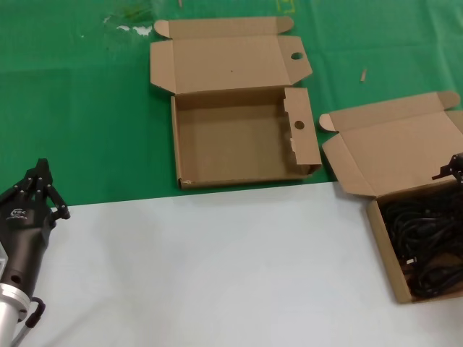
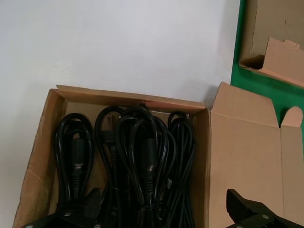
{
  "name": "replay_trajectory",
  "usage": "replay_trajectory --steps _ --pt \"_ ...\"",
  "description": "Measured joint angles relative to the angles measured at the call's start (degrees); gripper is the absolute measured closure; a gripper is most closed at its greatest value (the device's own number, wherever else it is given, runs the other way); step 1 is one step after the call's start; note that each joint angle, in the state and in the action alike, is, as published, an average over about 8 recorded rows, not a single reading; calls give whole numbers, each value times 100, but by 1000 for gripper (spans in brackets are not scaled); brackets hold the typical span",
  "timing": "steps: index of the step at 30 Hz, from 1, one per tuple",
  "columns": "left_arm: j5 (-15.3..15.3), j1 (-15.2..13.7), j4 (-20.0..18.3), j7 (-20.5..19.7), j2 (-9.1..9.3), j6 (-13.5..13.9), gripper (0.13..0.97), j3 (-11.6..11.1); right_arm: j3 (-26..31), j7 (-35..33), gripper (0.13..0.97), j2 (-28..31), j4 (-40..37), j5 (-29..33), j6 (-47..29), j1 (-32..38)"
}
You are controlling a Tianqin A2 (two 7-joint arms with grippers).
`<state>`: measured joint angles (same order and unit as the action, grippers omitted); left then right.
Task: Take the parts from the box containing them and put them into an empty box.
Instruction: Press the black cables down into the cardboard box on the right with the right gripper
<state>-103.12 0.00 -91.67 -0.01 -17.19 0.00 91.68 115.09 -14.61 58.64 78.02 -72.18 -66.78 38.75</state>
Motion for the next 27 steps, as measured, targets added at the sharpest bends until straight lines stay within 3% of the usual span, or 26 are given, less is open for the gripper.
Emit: replay_trajectory --steps 12,21,27 --pt "0 0 0 -2 0 0 957 0 62 -73 265 -136 -232 67 -114 164" --pt "2 0 0 -4 0 0 957 0 65 -100 432 -125 -306 58 -164 161" --pt "2 0 0 -3 0 0 957 0 52 -143 595 -134 -366 27 -146 139"
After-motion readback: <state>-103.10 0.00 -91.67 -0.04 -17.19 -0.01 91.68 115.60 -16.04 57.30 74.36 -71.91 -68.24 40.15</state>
